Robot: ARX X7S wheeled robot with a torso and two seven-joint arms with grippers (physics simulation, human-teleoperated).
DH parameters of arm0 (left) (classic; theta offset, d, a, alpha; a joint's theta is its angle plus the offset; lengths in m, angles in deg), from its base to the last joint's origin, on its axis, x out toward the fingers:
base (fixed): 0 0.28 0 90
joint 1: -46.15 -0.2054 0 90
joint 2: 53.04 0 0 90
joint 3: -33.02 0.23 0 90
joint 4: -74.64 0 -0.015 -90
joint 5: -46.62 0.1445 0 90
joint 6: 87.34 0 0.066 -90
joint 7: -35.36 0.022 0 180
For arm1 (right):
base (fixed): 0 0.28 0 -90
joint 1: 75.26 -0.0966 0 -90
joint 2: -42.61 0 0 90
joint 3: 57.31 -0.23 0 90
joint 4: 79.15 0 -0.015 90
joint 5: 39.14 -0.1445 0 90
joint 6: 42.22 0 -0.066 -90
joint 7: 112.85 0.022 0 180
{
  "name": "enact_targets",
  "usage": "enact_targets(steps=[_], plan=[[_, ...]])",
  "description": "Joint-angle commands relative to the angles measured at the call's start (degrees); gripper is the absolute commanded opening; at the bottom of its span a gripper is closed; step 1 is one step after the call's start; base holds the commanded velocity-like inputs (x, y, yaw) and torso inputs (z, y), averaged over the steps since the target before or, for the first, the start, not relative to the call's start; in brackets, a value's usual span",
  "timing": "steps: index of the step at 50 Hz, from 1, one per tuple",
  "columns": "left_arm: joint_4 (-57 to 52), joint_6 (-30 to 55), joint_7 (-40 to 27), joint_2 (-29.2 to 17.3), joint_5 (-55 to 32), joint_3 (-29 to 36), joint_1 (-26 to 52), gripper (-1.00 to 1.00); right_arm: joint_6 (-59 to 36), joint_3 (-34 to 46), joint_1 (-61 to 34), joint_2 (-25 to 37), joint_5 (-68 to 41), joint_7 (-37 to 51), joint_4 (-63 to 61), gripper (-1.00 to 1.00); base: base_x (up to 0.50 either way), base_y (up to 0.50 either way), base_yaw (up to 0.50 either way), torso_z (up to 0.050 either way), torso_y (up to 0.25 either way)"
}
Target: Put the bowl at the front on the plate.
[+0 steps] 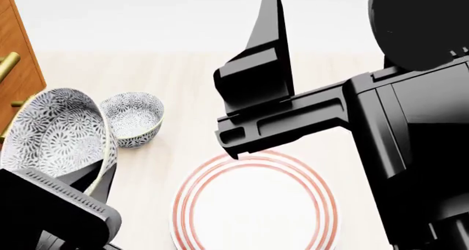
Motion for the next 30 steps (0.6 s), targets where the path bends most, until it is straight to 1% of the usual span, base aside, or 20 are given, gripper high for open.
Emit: enact_targets(steps=[1,12,30], plan=[[-0.41,1.26,1.73,0.57,1.84,1.6,4.74,-1.0,-0.1,0.07,-0.27,-0.06,0.58,-0.74,0.28,1.0,0.0,0.0,0.0,0.0,0.0],[-0.42,2.31,2.31,1.26,1.87,2.68,7.18,-1.0,-0.12,0.35,-0.83,-0.16,0.65,-0.91,0.47,1.0,0.0,0.0,0.0,0.0,0.001],[2.03,2.35,6.41,2.21,5.04,5.94,12.12,-1.0,-0.33,1.0,-2.27,-0.33,0.48,-1.0,0.91,1.0,0.0,0.0,0.0,0.0,0.001]])
